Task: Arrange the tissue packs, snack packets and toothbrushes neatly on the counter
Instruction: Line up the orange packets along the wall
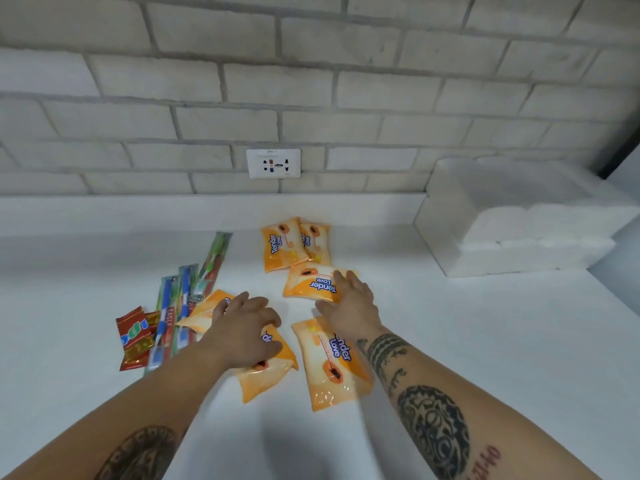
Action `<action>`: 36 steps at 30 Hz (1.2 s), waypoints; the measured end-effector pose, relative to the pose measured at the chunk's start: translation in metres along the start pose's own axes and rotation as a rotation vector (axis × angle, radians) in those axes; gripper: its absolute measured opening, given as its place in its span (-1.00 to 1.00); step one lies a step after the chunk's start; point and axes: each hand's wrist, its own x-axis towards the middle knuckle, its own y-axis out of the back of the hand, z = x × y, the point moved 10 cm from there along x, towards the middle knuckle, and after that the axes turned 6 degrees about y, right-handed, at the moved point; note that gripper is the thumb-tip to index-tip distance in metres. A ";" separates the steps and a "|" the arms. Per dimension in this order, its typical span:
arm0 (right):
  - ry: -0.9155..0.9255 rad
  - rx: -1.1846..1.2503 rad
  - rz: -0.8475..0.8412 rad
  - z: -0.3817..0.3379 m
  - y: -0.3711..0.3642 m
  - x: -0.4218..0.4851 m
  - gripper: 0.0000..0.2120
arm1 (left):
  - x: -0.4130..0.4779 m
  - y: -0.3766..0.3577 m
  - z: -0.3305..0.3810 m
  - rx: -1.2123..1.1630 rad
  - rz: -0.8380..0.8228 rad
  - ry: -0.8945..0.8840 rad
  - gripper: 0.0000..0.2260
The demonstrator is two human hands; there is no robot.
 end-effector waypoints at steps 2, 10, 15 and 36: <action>0.035 -0.083 -0.095 -0.007 -0.018 0.007 -0.33 | 0.000 0.002 -0.003 -0.029 -0.017 0.015 -0.55; 0.168 -0.105 -0.083 -0.037 -0.035 -0.022 -0.39 | 0.004 0.028 -0.029 -0.350 0.213 0.160 -0.94; -0.161 -0.206 -0.144 0.008 -0.031 -0.053 0.02 | 0.003 0.018 0.004 -0.143 0.174 0.072 -0.86; -0.137 0.730 0.331 0.050 0.079 -0.044 -0.71 | 0.024 0.015 0.139 -1.357 -0.209 0.050 -0.75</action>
